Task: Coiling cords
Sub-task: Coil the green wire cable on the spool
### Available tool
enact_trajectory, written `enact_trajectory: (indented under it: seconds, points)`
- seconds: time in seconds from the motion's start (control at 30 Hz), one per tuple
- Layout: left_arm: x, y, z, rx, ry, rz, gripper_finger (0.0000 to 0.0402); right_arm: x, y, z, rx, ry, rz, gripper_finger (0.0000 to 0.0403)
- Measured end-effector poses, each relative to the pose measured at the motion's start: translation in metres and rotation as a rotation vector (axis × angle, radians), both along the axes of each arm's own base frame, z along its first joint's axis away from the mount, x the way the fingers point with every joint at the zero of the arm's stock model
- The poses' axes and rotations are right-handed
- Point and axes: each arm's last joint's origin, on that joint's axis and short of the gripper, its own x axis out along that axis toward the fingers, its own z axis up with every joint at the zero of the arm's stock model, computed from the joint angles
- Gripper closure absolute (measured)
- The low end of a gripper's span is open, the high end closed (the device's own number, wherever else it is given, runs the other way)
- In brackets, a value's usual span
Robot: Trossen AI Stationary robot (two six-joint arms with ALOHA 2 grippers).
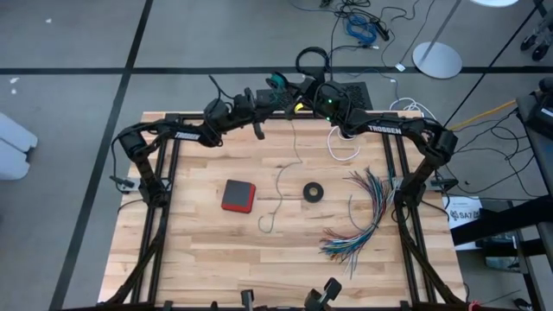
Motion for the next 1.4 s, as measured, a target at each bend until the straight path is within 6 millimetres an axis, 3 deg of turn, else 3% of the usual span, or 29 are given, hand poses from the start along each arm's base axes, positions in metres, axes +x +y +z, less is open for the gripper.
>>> enact_trajectory:
  seconds: [0.23, 0.4, 1.0, 1.4]
  points:
    - [0.028, -0.003, 0.017, 0.061, 0.084, -0.024, 0.0399, 0.0, 0.0, 0.0, 0.011, -0.009, 0.016, 0.0403]
    - [0.044, 0.005, 0.008, 0.028, 0.146, -0.031, 0.04, 0.001, 0.002, 0.001, 0.017, -0.02, 0.04, 0.0403]
    - [0.015, 0.044, 0.001, -0.007, 0.177, 0.084, 0.0401, 0.002, 0.005, 0.0, 0.021, -0.003, 0.046, 0.0403]
    - [0.01, 0.05, -0.001, -0.006, 0.195, 0.073, 0.0401, -0.004, 0.013, 0.004, 0.061, 0.075, 0.108, 0.0403]
